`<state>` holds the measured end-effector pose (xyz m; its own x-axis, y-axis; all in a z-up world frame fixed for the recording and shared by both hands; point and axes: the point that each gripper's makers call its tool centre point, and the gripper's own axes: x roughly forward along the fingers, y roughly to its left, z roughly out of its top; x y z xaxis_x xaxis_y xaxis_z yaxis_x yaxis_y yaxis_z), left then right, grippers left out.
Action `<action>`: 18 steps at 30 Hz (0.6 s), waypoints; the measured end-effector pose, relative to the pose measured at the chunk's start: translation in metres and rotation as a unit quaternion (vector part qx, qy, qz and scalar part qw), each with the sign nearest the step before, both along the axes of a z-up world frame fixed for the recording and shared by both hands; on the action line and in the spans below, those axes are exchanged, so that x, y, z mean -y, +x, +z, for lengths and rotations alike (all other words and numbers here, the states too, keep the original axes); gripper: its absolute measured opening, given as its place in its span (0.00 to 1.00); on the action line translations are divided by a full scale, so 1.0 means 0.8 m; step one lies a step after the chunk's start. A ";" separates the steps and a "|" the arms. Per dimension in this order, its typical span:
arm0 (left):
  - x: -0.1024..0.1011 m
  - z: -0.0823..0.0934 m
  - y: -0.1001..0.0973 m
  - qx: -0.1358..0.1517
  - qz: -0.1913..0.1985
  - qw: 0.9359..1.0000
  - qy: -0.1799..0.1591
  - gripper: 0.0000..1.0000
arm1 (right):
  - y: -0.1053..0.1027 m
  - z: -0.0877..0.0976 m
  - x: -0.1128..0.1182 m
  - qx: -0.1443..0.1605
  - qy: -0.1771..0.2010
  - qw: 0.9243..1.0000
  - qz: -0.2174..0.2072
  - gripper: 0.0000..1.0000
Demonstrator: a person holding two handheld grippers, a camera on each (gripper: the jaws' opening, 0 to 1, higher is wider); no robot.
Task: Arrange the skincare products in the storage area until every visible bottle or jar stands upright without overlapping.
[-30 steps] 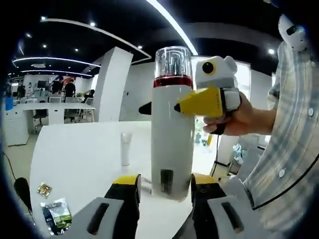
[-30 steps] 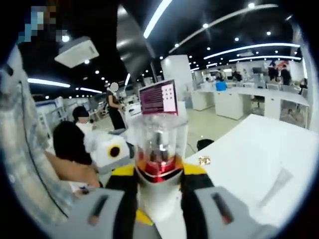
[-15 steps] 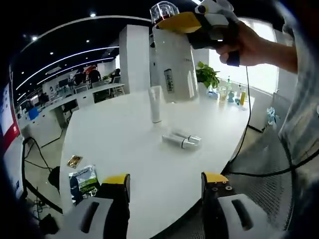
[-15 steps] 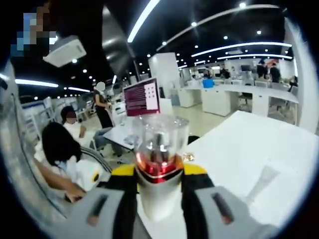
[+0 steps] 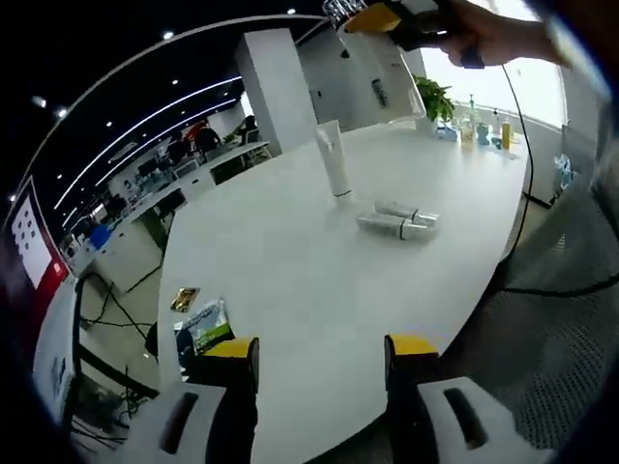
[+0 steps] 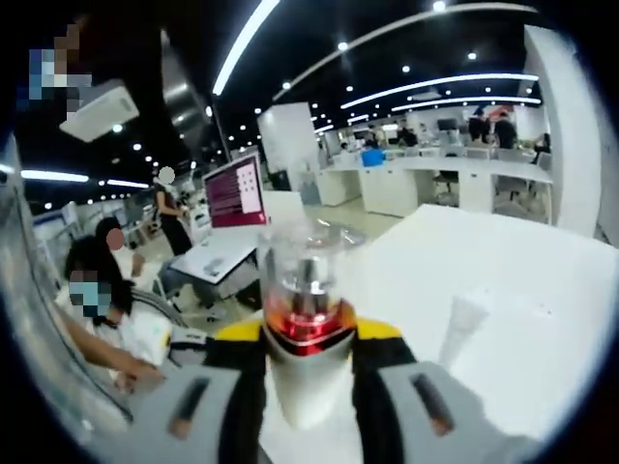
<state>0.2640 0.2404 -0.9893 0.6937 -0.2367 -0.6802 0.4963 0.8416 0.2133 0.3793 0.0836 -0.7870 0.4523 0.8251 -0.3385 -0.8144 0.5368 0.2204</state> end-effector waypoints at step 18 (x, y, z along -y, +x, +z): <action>-0.021 -0.032 -0.014 -0.067 0.016 0.996 0.055 0.50 | 0.102 -0.074 0.085 0.018 -0.037 0.998 -0.044 0.31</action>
<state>0.2525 0.2570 -1.0151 0.6005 -0.1349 -0.7881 0.5001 0.8324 0.2386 0.4608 0.0153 -0.8458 0.5355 0.7547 -0.3790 -0.7695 0.6210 0.1491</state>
